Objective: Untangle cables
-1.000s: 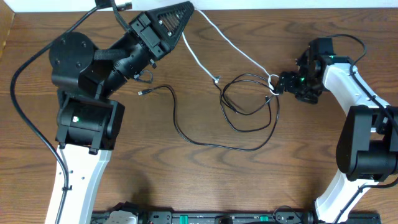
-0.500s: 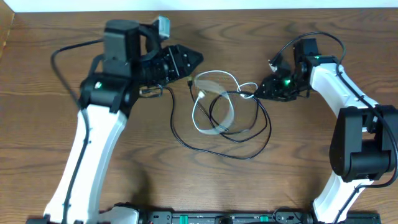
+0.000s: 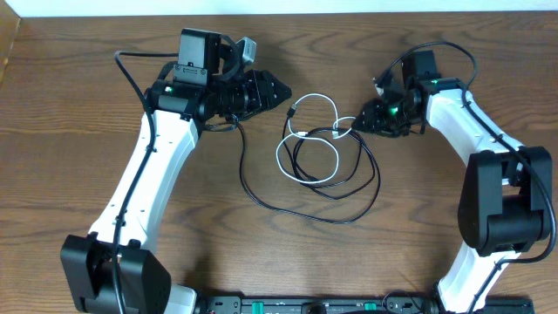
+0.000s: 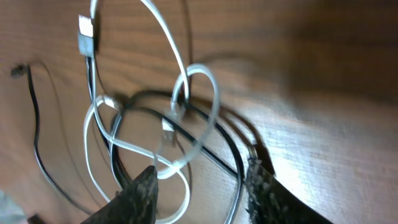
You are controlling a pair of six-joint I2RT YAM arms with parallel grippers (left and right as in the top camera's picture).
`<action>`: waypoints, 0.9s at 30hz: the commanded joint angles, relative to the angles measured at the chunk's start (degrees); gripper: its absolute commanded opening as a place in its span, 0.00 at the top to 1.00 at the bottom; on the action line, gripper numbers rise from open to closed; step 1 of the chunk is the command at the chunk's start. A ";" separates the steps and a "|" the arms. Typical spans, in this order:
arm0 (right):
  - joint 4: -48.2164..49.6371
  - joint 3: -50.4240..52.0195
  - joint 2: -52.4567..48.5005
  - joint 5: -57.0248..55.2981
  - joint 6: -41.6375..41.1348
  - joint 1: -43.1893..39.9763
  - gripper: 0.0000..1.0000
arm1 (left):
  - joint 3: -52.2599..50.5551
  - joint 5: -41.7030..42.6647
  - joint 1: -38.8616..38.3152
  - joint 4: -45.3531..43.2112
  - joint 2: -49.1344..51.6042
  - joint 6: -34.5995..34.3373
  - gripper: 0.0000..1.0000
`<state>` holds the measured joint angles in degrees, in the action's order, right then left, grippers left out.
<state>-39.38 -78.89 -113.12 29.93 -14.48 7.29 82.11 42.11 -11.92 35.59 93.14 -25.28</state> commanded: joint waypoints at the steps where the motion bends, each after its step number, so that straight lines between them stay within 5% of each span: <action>1: 1.81 -0.04 -0.46 -1.09 -8.72 2.51 0.56 | 0.63 -0.15 -0.76 0.00 0.44 2.34 0.46; 6: 0.13 -0.04 -0.46 -4.50 -13.22 5.55 0.58 | 0.63 -1.40 -1.40 0.22 0.44 2.36 0.46; 15: 4.11 -0.04 -0.48 -12.92 -21.29 7.61 0.79 | 0.61 -1.40 -1.40 1.22 0.44 2.36 0.46; 27: 6.58 1.03 -2.43 -15.56 -21.44 7.74 0.75 | 0.61 -2.71 -1.40 2.14 0.44 2.82 0.46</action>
<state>-33.45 -78.89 -113.32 15.57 -35.14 14.76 82.11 40.51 -13.30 37.41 93.14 -23.70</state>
